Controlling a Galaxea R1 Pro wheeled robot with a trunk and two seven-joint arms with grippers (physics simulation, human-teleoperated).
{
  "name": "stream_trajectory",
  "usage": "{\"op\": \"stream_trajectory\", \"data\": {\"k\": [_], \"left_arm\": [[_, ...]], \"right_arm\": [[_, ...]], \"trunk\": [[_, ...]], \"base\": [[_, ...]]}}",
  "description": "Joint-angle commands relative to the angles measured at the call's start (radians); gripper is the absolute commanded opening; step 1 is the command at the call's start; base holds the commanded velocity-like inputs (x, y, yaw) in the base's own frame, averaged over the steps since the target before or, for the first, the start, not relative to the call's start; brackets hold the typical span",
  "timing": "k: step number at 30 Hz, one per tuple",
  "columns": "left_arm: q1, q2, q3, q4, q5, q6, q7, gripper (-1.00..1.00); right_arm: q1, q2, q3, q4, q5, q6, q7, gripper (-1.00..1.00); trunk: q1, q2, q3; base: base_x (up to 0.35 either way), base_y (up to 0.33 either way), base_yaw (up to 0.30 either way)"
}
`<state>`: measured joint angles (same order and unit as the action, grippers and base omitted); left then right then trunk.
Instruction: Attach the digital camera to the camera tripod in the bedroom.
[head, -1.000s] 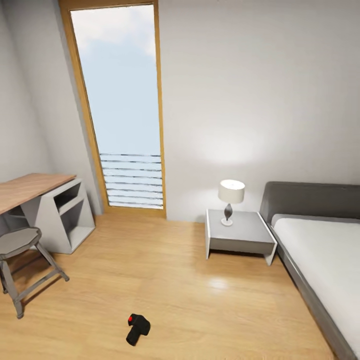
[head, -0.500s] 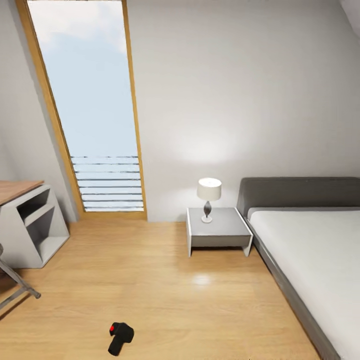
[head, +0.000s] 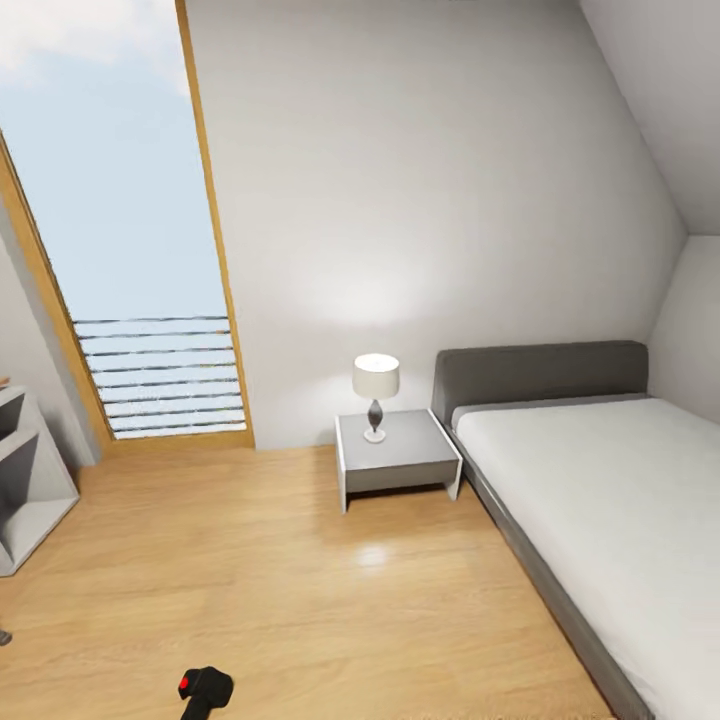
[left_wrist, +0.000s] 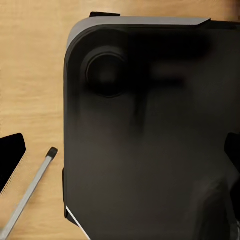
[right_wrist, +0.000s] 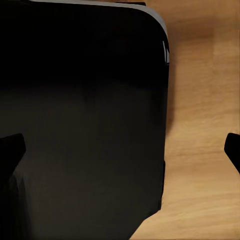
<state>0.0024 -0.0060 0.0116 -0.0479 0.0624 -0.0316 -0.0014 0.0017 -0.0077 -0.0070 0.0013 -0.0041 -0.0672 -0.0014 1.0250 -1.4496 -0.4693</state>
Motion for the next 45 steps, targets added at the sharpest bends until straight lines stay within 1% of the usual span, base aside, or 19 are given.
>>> {"op": "stream_trajectory", "data": {"k": [1, 19, 27, 45], "left_arm": [[0.000, 0.000, 0.001, 0.000, 0.007, -0.002, 0.000, 1.00], [0.000, 0.000, 0.000, 0.000, 0.007, -0.002, 0.000, 1.00], [0.000, 0.000, -0.001, 0.000, 0.007, -0.001, 0.000, 1.00], [0.000, 0.000, -0.001, 0.000, 0.007, -0.001, 0.000, 1.00]], "right_arm": [[0.000, 0.000, -0.001, 0.000, 0.000, -0.003, 0.000, 1.00], [0.000, 0.000, -0.001, 0.000, 0.000, -0.004, 0.000, 1.00], [0.000, -0.001, -0.001, 0.000, 0.000, -0.003, 0.000, 1.00], [0.000, -0.001, -0.001, 0.000, 0.000, -0.003, 0.000, 1.00]], "trunk": [[0.000, 0.000, -0.001], [0.000, 0.000, -0.001], [0.000, 0.000, -0.001], [0.000, 0.000, -0.001]], "base": [[0.000, 0.000, -0.286], [0.003, 0.000, -0.267], [0.162, -0.030, -0.058], [0.301, -0.012, -0.004]]}}
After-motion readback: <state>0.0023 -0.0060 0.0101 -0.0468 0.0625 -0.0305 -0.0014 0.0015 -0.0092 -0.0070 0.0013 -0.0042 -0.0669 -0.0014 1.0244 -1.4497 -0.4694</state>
